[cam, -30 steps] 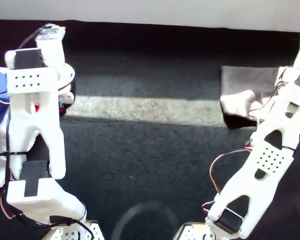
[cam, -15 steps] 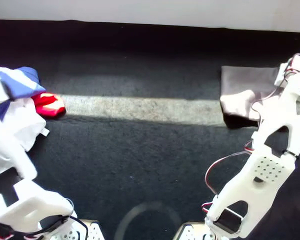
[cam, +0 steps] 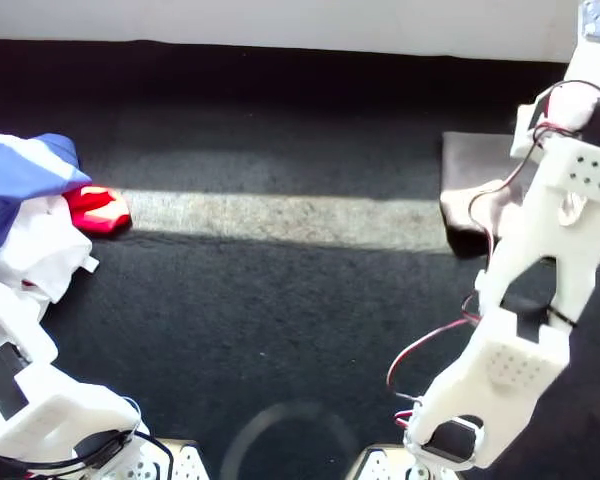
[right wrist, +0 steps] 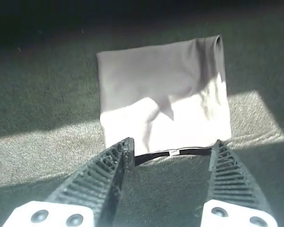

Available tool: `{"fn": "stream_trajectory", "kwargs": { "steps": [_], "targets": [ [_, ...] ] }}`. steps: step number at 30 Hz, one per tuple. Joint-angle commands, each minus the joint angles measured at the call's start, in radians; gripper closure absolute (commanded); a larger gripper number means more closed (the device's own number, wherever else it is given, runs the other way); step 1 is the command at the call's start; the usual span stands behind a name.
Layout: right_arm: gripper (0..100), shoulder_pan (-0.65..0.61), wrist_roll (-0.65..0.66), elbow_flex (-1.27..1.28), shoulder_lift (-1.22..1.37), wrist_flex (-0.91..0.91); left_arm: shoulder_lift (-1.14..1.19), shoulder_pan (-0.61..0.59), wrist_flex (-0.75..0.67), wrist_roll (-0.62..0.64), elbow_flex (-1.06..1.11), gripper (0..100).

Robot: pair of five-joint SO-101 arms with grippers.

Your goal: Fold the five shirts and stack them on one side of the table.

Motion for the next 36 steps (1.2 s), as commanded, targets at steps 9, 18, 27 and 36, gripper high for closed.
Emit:
{"fn": "stream_trajectory", "kwargs": {
  "steps": [9,18,27,36],
  "targets": [
    [74.3,-0.013,-0.003,0.677,-0.578,0.005,-0.056,0.021,-0.235,-0.091,0.13,100],
    [74.3,-0.001,-0.009,1.159,-0.728,-0.104,-0.206,0.199,-0.112,-0.032,-0.001,99],
    [74.3,0.119,-0.002,1.417,-0.947,-0.196,-0.371,0.638,0.126,0.051,-0.087,99],
    [74.3,0.154,0.0,1.667,-1.079,-0.286,-0.355,1.089,0.18,0.222,-0.065,99]
  ]
}}
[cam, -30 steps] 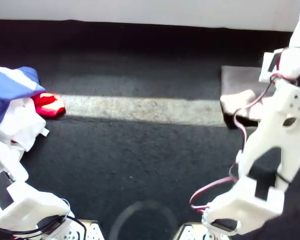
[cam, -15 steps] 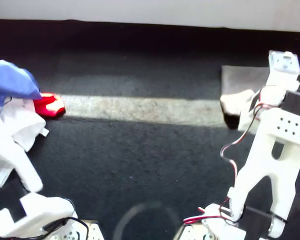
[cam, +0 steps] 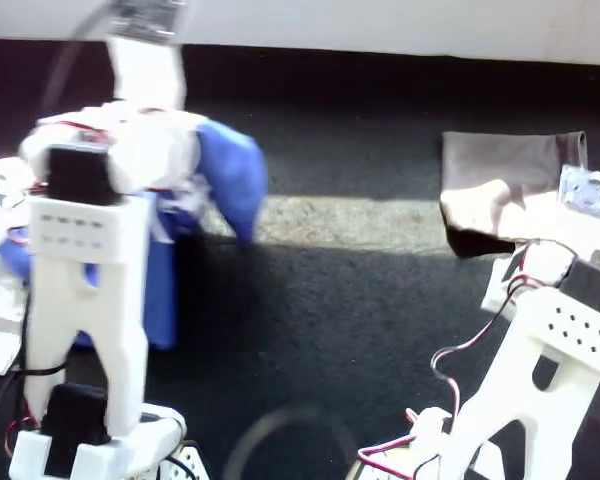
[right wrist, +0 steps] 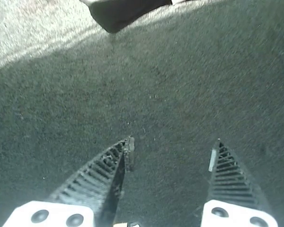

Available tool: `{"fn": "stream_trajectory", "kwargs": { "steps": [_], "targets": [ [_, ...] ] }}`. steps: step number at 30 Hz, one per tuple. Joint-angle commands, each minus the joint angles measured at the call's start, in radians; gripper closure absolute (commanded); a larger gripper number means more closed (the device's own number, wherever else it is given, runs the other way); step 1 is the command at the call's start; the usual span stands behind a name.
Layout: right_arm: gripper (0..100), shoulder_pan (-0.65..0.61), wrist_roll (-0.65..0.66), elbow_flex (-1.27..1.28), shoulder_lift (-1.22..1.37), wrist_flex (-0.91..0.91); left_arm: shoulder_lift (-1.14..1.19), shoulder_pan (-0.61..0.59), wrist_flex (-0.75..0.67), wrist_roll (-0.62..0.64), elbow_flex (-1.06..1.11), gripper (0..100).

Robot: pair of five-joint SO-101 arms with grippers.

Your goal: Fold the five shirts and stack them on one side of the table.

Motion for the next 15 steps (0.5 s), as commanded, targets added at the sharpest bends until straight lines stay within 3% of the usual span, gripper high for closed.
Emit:
{"fn": "stream_trajectory", "kwargs": {
  "steps": [1,6,9,12,15],
  "targets": [
    [74.3,0.007,0.0,0.041,-0.054,-0.016,-0.001,0.177,0.002,0.031,0.018,99],
    [74.3,0.007,0.0,0.044,-0.061,-0.016,0.143,0.312,0.002,0.031,0.065,98],
    [74.3,-0.016,0.0,0.045,-0.059,-0.016,0.22,0.354,0.011,0.031,0.061,90],
    [74.3,-0.059,-0.002,0.053,-0.051,-0.015,0.225,0.355,0.011,0.031,0.059,82],
    [74.3,-0.104,-0.005,0.053,-0.051,-0.015,0.18,0.294,0.02,0.031,0.041,81]
  ]
}}
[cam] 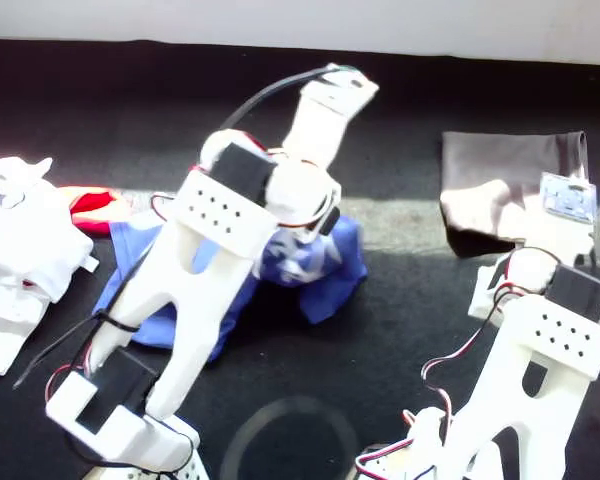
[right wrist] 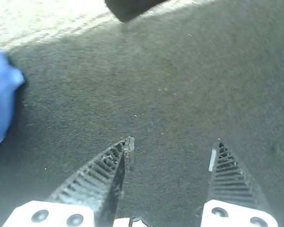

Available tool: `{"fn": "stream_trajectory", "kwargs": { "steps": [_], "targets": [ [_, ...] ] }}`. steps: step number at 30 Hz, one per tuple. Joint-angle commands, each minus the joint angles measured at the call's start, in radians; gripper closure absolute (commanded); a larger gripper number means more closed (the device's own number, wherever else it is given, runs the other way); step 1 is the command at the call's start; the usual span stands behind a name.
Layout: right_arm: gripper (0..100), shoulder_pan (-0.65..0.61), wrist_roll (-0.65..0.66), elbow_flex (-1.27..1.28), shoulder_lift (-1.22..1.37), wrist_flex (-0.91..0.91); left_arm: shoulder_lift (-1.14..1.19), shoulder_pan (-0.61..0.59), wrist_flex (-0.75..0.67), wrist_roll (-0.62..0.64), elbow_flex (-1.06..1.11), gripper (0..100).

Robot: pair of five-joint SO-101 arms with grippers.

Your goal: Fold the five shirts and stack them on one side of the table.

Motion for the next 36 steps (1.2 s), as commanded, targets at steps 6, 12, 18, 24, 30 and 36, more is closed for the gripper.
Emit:
{"fn": "stream_trajectory", "kwargs": {
  "steps": [6,12,18,24,30,36],
  "targets": [
    [74.3,-0.143,-0.009,-0.008,-0.015,-0.067,-0.162,-0.337,0.183,0.002,-0.097,81],
    [74.3,-0.361,-0.048,-0.054,0.039,-0.101,-0.191,-0.751,0.258,0.0,0.004,81],
    [74.3,-0.518,-0.152,-0.378,0.311,-0.071,-0.188,-1.013,0.256,-0.15,0.14,80],
    [74.3,-0.812,-0.198,-0.875,0.68,0.061,-0.183,-1.251,0.189,-0.163,0.189,80],
    [74.3,-1.032,-0.199,-1.264,1.122,0.056,-0.183,-1.389,0.141,-0.184,0.208,80],
    [74.3,-1.125,-0.201,-1.647,1.54,0.03,-0.183,-1.438,0.141,-0.227,0.206,80]
  ]
}}
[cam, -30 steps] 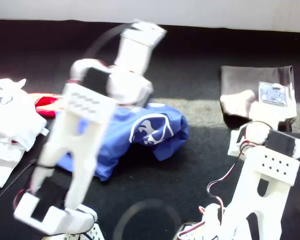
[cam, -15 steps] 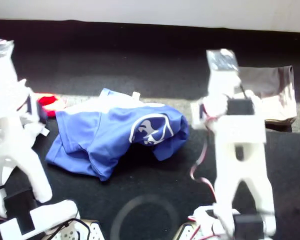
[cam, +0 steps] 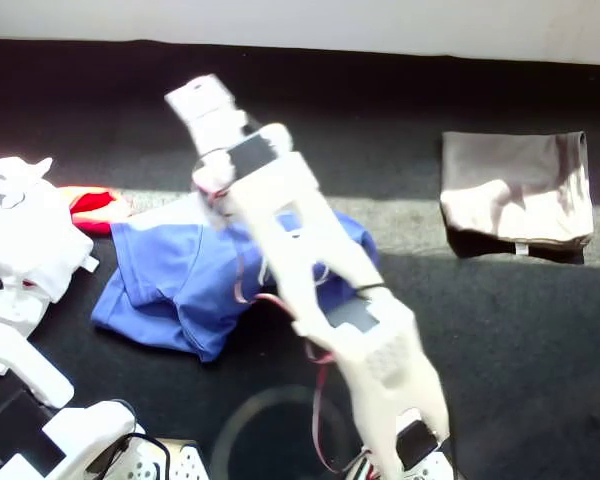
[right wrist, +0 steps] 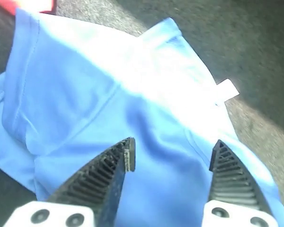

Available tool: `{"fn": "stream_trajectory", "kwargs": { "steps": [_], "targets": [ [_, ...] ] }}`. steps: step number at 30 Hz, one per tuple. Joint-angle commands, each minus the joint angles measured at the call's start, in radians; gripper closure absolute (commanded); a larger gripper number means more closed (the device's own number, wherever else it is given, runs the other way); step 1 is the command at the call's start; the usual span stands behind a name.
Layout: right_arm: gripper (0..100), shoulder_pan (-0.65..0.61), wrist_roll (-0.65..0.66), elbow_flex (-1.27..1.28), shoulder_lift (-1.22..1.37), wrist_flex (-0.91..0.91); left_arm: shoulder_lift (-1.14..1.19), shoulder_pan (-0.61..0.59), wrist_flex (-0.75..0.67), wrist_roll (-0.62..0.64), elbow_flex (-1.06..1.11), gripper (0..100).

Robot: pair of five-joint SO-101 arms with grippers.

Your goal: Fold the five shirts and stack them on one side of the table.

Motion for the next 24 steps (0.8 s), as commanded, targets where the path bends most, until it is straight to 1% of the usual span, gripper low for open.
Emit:
{"fn": "stream_trajectory", "kwargs": {
  "steps": [1,6,9,10,12,13,14,16,19,21,24],
  "targets": [
    [74.3,-0.036,-0.009,-0.252,0.216,-0.007,-0.028,-0.042,-0.015,-0.011,-0.002,80],
    [74.3,-0.038,-0.008,-0.452,0.437,0.021,-0.028,-0.073,-0.017,-0.012,-0.004,80],
    [75.7,-0.038,-0.003,-0.524,0.504,0.093,-0.028,-0.064,-0.017,-0.041,-0.004,81],
    [79.4,-0.036,-0.003,-0.541,0.516,0.128,-0.028,-0.061,-0.017,-0.044,-0.004,81],
    [94.5,-0.031,-0.002,-0.567,0.522,0.189,-0.028,-0.042,-0.018,-0.044,-0.002,81],
    [99.8,-0.022,-0.005,-0.581,0.522,0.213,-0.028,-0.035,-0.018,-0.044,-0.002,81],
    [97.4,-0.013,-0.006,-0.596,0.521,0.236,-0.028,-0.027,-0.018,-0.044,-0.002,81],
    [99.6,0.015,-0.008,-0.648,0.519,0.243,-0.028,-0.001,-0.018,-0.044,-0.002,81],
    [99.3,0.076,-0.008,-0.75,0.499,0.245,-0.027,0.038,-0.017,-0.043,-0.001,81],
    [99.3,0.116,-0.005,-0.786,0.446,0.246,-0.025,0.065,-0.017,-0.043,-0.001,81],
    [99.3,0.168,-0.003,-0.759,0.303,0.246,-0.025,0.122,-0.017,-0.043,-0.001,80]
  ]
}}
